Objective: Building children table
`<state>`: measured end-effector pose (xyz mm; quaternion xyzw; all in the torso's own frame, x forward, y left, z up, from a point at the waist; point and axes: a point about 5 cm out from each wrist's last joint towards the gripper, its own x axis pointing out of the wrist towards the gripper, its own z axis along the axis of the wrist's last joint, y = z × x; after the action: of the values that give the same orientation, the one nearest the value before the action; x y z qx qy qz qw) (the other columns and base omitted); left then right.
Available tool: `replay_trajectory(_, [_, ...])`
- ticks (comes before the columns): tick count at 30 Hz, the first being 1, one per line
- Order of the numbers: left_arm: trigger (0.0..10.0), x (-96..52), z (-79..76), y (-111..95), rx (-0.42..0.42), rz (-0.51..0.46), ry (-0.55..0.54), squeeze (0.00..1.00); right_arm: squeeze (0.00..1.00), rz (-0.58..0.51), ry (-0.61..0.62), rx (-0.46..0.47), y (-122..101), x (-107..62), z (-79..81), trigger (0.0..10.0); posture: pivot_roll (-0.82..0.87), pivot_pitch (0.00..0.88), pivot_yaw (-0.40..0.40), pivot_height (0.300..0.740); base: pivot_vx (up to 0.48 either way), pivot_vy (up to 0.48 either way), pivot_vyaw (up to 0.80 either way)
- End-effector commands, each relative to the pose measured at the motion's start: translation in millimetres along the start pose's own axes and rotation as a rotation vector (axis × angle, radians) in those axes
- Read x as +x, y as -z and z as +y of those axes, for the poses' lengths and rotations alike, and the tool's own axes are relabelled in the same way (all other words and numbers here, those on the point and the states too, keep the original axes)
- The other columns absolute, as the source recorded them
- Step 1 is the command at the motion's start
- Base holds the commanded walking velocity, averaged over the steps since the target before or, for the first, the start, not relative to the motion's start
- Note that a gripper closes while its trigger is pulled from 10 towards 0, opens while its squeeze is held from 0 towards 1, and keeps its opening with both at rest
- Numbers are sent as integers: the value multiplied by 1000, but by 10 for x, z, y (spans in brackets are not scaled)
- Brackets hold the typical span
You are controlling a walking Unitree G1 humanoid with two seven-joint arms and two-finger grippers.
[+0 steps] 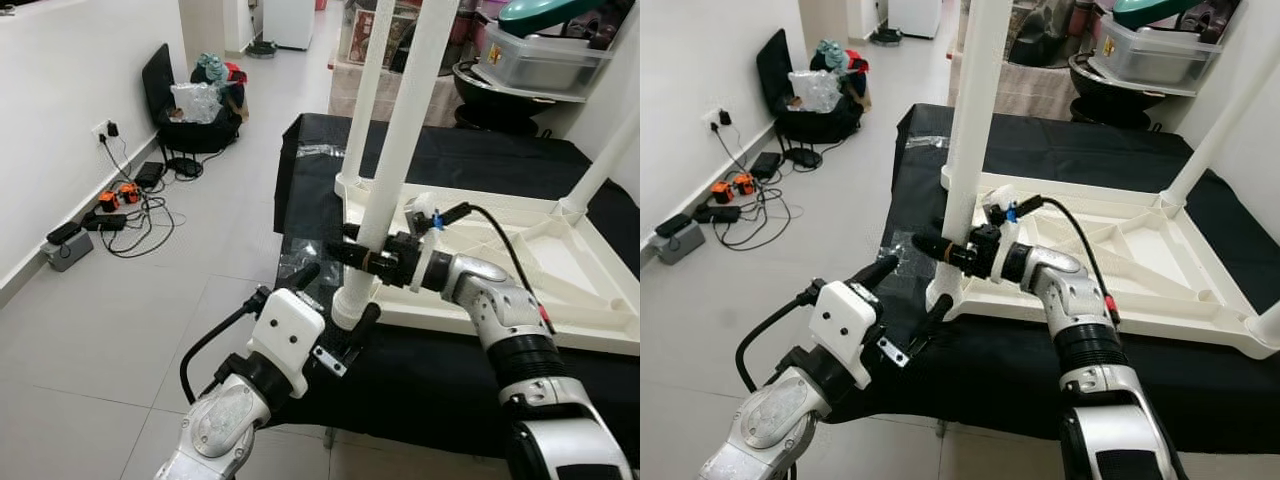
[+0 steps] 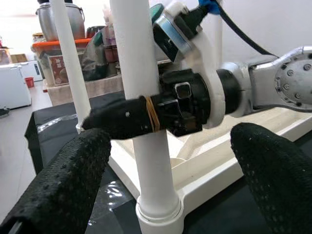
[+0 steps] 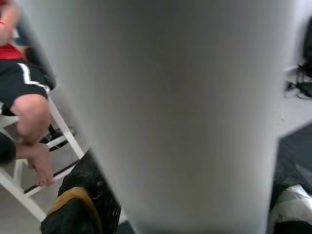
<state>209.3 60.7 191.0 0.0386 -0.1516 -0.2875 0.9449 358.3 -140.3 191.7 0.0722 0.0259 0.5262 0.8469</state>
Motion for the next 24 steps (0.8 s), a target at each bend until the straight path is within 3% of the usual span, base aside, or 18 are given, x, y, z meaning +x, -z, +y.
replay_trajectory(1, [10000,10,-16,14,-8,1,1,0,0,-32,-68,-25,-87,119,44,10000,74,19,-105,740,0,0,0])
replay_trajectory(4, [10000,8,-18,15,-8,1,0,0,0,-48,-86,-23,-121,159,56,10000,75,15,-106,740,0,0,0])
replay_trajectory(5, [10000,7,-18,14,-8,1,-1,0,0,-60,-87,-22,-136,172,58,8863,77,17,-111,740,0,0,0])
replay_trajectory(6, [10000,6,-18,13,-9,1,-2,0,0,-66,-78,-26,-138,178,54,0,74,15,-109,740,0,0,0])
replay_trajectory(14, [10000,10,-23,9,-7,0,-2,0,0,-65,118,-28,-69,169,-65,0,71,16,-108,740,0,0,0])
replay_trajectory(17, [10000,21,-19,-1,-9,-4,-5,0,0,-52,328,-14,-21,147,-197,0,73,16,-114,740,0,0,0])
replay_trajectory(19, [10000,20,-8,1,-4,-3,-7,0,0,-28,563,-74,51,97,-282,0,70,19,-110,740,0,0,0])
replay_trajectory(20, [10000,20,-8,1,-4,-3,-7,0,0,-28,563,-74,51,97,-282,0,70,19,-110,740,0,0,0])
replay_trajectory(21, [10000,19,0,0,-3,-2,-9,0,0,-6,832,-90,96,2,-374,0,68,19,-108,740,0,0,0])
replay_trajectory(22, [10000,19,0,0,-3,-2,-9,0,0,-6,832,-90,96,2,-374,0,68,19,-108,740,0,0,0])
replay_trajectory(23, [10000,23,-2,-1,-3,-3,-8,0,0,-3,1051,-90,120,-102,-416,0,68,19,-108,740,0,0,0])
replay_trajectory(24, [10000,26,-4,-1,-3,-4,-7,0,0,-10,1129,-124,111,-138,-400,0,68,19,-108,740,0,0,0])
